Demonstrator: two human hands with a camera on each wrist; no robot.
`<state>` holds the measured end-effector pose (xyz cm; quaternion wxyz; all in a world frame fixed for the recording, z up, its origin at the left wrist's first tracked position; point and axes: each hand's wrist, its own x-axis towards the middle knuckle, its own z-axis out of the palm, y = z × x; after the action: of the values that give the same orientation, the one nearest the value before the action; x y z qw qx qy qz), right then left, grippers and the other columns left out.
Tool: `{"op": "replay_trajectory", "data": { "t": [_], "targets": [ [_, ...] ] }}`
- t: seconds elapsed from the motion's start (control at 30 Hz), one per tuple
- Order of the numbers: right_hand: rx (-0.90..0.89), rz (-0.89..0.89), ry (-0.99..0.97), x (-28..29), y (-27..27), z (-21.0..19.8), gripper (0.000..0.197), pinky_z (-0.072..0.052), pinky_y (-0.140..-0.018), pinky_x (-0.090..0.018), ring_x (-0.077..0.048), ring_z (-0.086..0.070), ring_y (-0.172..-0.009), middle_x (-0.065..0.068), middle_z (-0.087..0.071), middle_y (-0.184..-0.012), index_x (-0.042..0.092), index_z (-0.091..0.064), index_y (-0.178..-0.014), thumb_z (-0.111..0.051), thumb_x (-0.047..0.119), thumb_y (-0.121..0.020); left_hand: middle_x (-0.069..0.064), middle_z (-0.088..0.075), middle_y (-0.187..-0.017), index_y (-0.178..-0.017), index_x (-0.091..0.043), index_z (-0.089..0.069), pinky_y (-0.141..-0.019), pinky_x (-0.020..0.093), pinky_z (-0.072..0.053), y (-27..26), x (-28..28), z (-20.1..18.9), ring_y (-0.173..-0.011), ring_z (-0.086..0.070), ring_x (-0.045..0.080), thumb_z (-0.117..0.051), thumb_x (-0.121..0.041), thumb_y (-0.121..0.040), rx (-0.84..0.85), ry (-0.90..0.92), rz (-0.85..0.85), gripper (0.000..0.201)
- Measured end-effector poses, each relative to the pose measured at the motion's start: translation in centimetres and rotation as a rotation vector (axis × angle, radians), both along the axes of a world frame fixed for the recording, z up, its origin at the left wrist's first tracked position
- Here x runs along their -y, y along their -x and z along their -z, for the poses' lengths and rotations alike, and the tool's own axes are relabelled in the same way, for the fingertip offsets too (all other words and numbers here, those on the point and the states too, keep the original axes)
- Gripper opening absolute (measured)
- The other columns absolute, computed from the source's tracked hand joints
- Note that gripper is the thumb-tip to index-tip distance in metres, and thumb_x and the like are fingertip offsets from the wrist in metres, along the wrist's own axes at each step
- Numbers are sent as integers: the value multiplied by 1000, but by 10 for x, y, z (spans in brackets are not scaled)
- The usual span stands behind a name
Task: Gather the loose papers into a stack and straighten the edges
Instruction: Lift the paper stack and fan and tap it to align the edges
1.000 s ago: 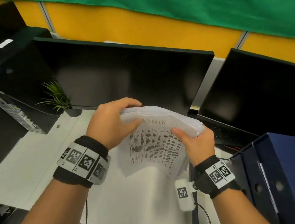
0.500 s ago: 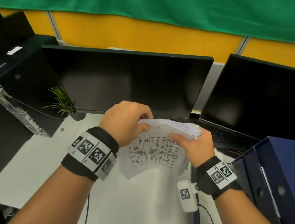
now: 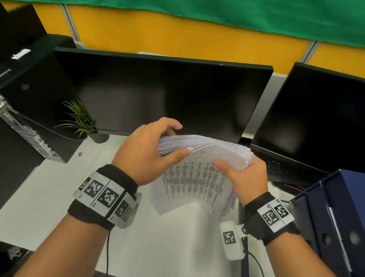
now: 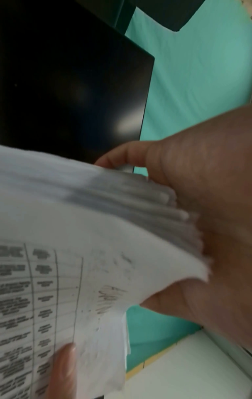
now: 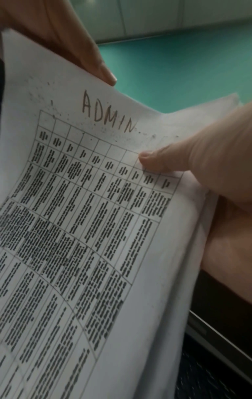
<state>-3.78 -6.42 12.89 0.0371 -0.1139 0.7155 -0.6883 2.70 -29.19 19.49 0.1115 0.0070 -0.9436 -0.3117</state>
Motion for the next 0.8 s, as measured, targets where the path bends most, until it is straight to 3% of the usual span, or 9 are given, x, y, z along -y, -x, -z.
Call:
{"op": "replay_trajectory", "data": {
  "t": [0.07, 0.2, 0.3, 0.4, 0.57, 0.67, 0.73, 0.8],
  "targets": [
    [-3, -5, -13, 0, 1, 1, 35, -56, -65, -15, 3, -70, -84, 24, -73, -83, 31, -67, -92, -82, 7, -72, -15, -64, -104, -117, -34, -58, -85, 35, -56, 0, 2, 1, -97, -62, 9, -73, -51, -81, -22, -56, 19, 42],
    [3, -6, -23, 1, 2, 2, 34, -55, -63, -14, 4, -70, -82, 24, -73, -81, 33, -67, -91, -82, 8, -73, -16, -62, -96, -95, -33, -59, -73, 22, -48, 6, 3, -4, -86, -59, 5, -84, -40, -73, 34, -141, 13, 34],
    [-2, -9, -9, -1, 2, 2, 33, -56, -66, -14, 4, -70, -83, 25, -73, -82, 30, -67, -92, -80, 5, -74, -12, -65, -100, -79, -32, -66, -86, 30, -52, 15, 7, -8, -93, -63, 8, -84, -33, -75, 62, -229, 57, 19],
    [-2, -15, -10, -3, 2, 2, 33, -56, -66, -15, 4, -70, -84, 26, -73, -83, 30, -67, -93, -79, 6, -75, -13, -65, -105, -77, -35, -74, -93, 31, -50, 17, 12, -11, -97, -64, 4, -81, -21, -80, 38, -275, 97, 16],
    [22, -6, 8, -3, 2, 3, 30, -54, -64, -12, 2, -71, -81, 22, -74, -81, 24, -69, -94, -79, 2, -75, -21, -57, -115, -84, -40, -73, -103, 49, -41, 9, 11, -12, -112, -52, 8, -80, -25, -78, 3, -36, 168, 18],
    [17, -3, -8, -4, 2, 3, 29, -54, -63, -11, 3, -70, -80, 22, -74, -79, 24, -69, -94, -79, 3, -76, -24, -55, -115, -90, -45, -69, -103, 47, -35, 8, 9, -11, -110, -48, 6, -76, -28, -79, 26, 120, 156, 22],
    [17, -14, -20, -4, 2, 3, 29, -54, -63, -10, 4, -70, -79, 23, -73, -78, 26, -69, -92, -79, 4, -76, -21, -58, -107, -92, -43, -65, -97, 44, -43, 12, 5, -12, -100, -54, 7, -76, -31, -79, -13, 178, 150, 21],
    [14, -25, -22, -4, 3, 3, 30, -55, -64, -11, 4, -70, -79, 23, -73, -78, 28, -68, -91, -78, 4, -76, -16, -61, -92, -93, -37, -59, -82, 42, -53, 19, -1, -12, -84, -60, 9, -75, -33, -80, -76, 240, 132, 20]
  ]
}}
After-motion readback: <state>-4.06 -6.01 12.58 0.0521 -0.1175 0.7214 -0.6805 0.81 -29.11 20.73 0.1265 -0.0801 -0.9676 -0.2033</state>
